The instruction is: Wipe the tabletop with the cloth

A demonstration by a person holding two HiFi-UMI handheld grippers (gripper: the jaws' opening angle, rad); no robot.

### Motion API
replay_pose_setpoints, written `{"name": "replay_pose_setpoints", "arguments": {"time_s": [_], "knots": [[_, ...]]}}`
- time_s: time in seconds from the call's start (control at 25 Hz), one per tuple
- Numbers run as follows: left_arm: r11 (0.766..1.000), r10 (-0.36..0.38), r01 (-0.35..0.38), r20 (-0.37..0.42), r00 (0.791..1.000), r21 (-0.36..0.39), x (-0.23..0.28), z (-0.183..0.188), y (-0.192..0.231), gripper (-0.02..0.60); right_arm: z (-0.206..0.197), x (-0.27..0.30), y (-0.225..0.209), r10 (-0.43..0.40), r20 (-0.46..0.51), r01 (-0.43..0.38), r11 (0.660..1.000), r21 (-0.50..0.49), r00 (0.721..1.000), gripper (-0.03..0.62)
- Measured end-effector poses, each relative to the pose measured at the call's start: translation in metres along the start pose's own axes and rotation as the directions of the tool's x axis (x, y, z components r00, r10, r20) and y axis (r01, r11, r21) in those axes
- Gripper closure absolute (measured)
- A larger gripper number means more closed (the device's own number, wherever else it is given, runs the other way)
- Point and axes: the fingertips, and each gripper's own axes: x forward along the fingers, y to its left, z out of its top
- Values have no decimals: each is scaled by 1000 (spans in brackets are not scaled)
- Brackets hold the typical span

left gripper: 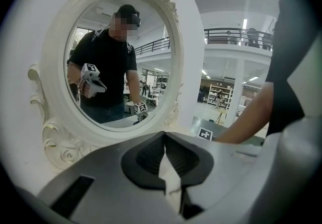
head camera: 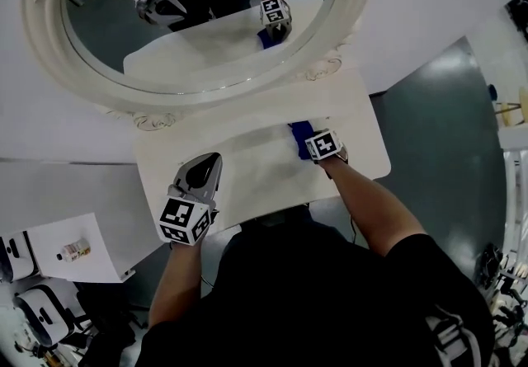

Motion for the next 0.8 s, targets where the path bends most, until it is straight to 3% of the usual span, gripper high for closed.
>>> {"name": "replay_pose_setpoints", "arguments": {"time_s": [0.08, 0.24, 0.44, 0.64, 0.8], "knots": [[1000, -9, 9, 0, 1000, 6, 10, 6, -5, 571, -7, -5, -23, -12, 8, 12, 1000, 10, 1000, 543], [1000, -17, 18, -7, 1000, 9, 27, 10, -14, 571, -32, -16, -51, 42, -24, -40, 995, 86, 999, 543], [1000, -28, 28, -15, 999, 9, 45, 12, -28, 571, -47, -33, -131, -117, -15, 118, 988, 96, 993, 543], [999, -32, 32, -24, 999, 12, 54, 11, -39, 571, -64, -44, -178, -143, -24, 145, 972, 187, 989, 543], [1000, -22, 22, -29, 999, 13, 58, 10, -42, 571, -79, -53, -213, -201, -51, 207, 957, 204, 978, 543]]}}
